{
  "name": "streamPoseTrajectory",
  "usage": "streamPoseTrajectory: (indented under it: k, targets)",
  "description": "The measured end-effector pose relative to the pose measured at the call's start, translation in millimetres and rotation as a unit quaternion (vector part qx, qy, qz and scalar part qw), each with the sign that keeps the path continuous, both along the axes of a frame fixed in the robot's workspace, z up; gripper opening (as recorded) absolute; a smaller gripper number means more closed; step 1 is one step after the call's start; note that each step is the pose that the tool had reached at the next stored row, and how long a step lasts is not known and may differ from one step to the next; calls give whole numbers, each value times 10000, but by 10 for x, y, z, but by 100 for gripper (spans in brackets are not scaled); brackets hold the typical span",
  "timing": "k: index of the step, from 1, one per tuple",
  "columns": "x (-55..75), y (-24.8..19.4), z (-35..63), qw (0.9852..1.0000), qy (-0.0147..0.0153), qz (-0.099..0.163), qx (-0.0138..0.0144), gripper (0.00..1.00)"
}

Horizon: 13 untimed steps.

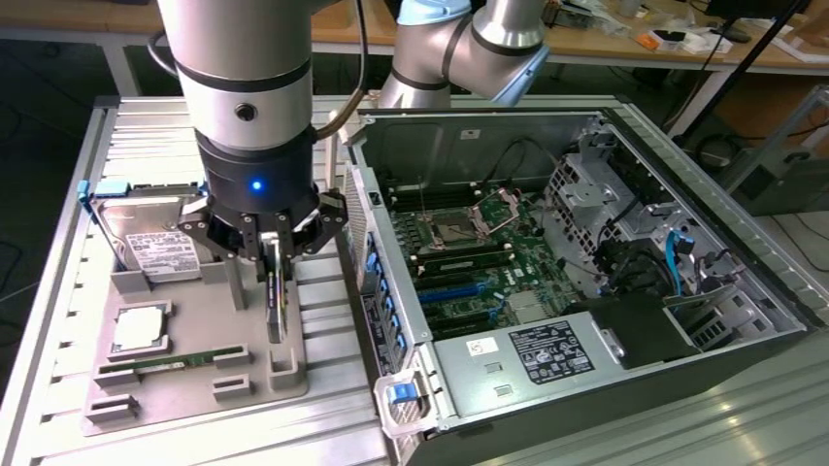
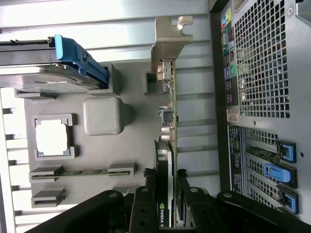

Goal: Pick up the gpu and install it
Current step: 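Pick up the gpu and move the gpu toward the slot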

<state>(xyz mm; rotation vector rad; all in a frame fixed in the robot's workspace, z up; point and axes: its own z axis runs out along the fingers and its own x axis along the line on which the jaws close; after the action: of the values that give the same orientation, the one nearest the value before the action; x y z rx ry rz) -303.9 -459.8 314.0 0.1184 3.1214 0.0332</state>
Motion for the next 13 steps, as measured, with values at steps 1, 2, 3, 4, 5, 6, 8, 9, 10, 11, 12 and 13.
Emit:
streamPoseTrajectory:
  k: [1,2,3,4,5,6,8,9,10,11,12,13]
  targets:
    - [0,0,3,10000,0,0,0,27]
    - [0,0,6,10000,0,0,0,27]
    - [0,0,12,10000,1,0,-1,27]
    - [0,0,16,10000,1,0,-1,27]
    - [0,0,25,10000,0,0,0,27]
    - [0,0,29,10000,0,0,0,27]
    - [0,0,39,10000,0,0,0,27]
    - [0,0,43,10000,0,0,0,27]
    - [0,0,46,10000,0,0,0,27]
    - [0,0,49,10000,0,0,0,27]
    - [0,0,54,10000,0,0,0,27]
    - [0,0,56,10000,0,0,0,27]
